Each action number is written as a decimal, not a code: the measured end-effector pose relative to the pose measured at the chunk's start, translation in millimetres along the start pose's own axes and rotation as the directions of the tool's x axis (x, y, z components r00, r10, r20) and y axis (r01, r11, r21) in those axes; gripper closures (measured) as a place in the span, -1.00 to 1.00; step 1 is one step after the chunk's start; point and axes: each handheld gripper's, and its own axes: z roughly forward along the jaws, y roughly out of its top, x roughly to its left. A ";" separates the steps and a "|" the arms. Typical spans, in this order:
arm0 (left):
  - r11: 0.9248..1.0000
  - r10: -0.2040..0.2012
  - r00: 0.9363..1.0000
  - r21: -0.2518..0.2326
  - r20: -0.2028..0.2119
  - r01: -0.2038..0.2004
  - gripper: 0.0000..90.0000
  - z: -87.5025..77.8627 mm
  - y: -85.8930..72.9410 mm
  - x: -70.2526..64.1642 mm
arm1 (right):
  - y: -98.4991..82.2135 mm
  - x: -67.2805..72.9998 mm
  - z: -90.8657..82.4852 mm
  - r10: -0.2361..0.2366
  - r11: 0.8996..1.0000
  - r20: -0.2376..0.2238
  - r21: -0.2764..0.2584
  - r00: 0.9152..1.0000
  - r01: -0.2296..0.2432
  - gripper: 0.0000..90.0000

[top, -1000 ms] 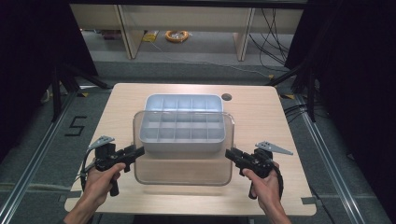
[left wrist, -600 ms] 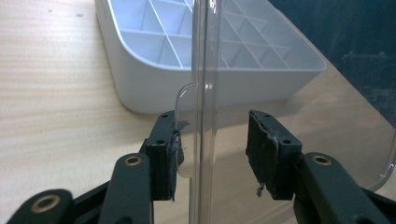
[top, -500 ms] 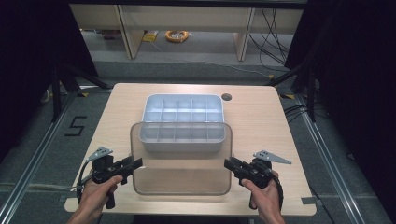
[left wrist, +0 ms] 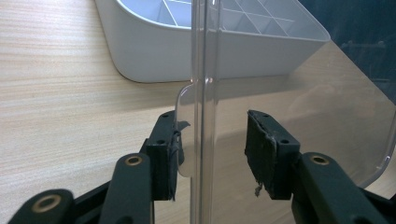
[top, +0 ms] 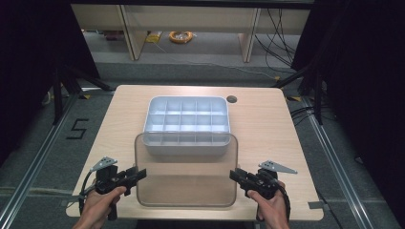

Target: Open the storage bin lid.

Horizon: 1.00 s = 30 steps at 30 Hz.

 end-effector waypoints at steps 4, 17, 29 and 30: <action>1.000 0.001 1.000 0.010 -0.003 -0.001 0.23 -0.4 -1.2 -0.3 | -2.1 0.0 -0.6 -0.003 1.000 0.001 0.005 1.000 0.003 0.49; 0.999 -0.010 1.000 0.043 0.018 0.010 0.23 -1.3 -11.1 1.0 | -13.0 2.2 -3.0 0.041 0.998 0.000 0.038 0.999 -0.041 0.48; 0.996 -0.005 1.000 0.094 0.019 0.003 0.18 3.2 -20.5 2.3 | -19.2 0.2 0.1 0.062 0.994 0.020 0.092 0.998 -0.064 0.39; 0.995 -0.009 1.000 0.097 0.019 0.007 0.18 4.0 -21.4 2.7 | -19.5 1.5 0.1 0.076 0.992 0.020 0.102 0.997 -0.078 0.39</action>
